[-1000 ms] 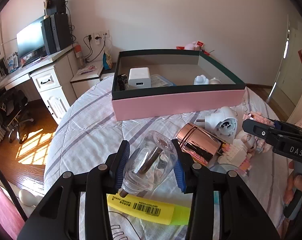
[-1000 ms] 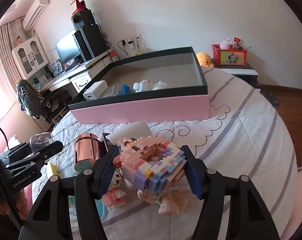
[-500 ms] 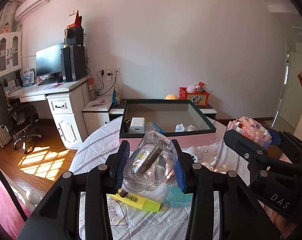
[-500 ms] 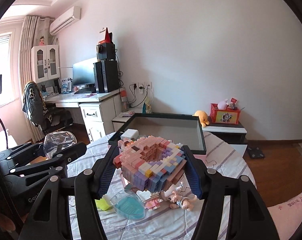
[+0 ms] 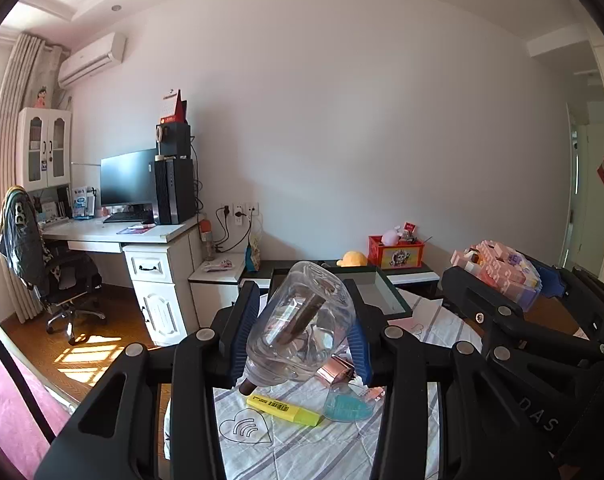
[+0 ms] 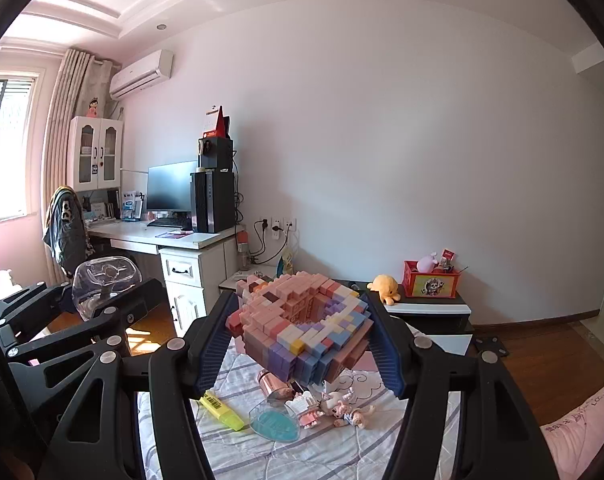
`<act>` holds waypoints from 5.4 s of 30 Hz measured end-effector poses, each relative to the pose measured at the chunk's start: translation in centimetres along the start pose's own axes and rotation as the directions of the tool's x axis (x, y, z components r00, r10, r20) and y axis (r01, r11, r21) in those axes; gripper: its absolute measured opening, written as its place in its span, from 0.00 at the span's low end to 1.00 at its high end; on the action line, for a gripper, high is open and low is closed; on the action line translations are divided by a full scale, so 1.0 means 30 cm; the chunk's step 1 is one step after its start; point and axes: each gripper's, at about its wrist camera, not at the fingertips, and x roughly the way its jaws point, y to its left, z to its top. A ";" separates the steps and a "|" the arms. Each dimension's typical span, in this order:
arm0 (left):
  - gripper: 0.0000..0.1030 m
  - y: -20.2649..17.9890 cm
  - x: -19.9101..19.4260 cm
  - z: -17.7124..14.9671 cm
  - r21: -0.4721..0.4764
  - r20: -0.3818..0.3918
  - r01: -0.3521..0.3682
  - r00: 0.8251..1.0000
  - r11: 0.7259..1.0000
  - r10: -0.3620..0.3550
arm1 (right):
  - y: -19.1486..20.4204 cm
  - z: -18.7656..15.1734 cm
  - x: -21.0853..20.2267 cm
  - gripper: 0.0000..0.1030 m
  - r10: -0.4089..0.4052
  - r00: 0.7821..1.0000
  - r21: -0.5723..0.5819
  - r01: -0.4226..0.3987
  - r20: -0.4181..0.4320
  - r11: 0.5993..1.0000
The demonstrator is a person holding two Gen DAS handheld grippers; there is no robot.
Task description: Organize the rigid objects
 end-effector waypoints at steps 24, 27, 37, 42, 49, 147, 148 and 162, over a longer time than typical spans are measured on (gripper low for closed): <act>0.41 -0.003 -0.084 0.048 0.033 0.070 -0.049 0.996 0.998 0.047 | 0.016 0.037 -0.057 0.62 0.003 0.999 -0.037 -0.001 0.050 0.999; 0.41 -0.011 -0.005 0.047 0.050 0.045 -0.046 0.998 0.998 0.043 | 0.000 0.032 0.008 0.62 0.000 1.000 -0.039 0.001 0.027 0.999; 0.41 -0.027 0.486 0.096 0.115 -0.105 0.007 0.994 0.993 0.005 | -0.111 0.053 0.430 0.62 0.001 0.994 -0.048 -0.006 -0.107 0.999; 0.41 -0.022 0.791 0.076 0.100 -0.230 0.053 0.973 0.994 -0.029 | -0.175 0.013 0.691 0.62 -0.001 0.979 -0.043 -0.008 -0.203 0.999; 0.41 -0.056 1.172 -0.036 0.117 -0.408 0.067 0.913 0.991 -0.014 | -0.263 -0.128 1.042 0.63 0.002 0.925 -0.011 -0.007 -0.381 1.000; 1.00 0.109 0.647 -0.534 -0.079 -0.624 -0.102 0.781 0.992 0.031 | -0.301 -0.465 0.385 0.91 -0.079 0.886 0.124 0.151 -0.457 0.981; 1.00 0.109 0.669 -0.538 -0.084 -0.634 -0.119 0.773 0.989 0.039 | -0.303 -0.471 0.392 0.91 -0.076 0.884 0.125 0.150 -0.461 0.981; 1.00 0.189 0.694 -0.582 -0.012 -0.656 -0.097 0.752 0.995 0.065 | -0.175 -0.489 0.458 0.91 -0.008 0.870 0.125 0.080 -0.493 0.989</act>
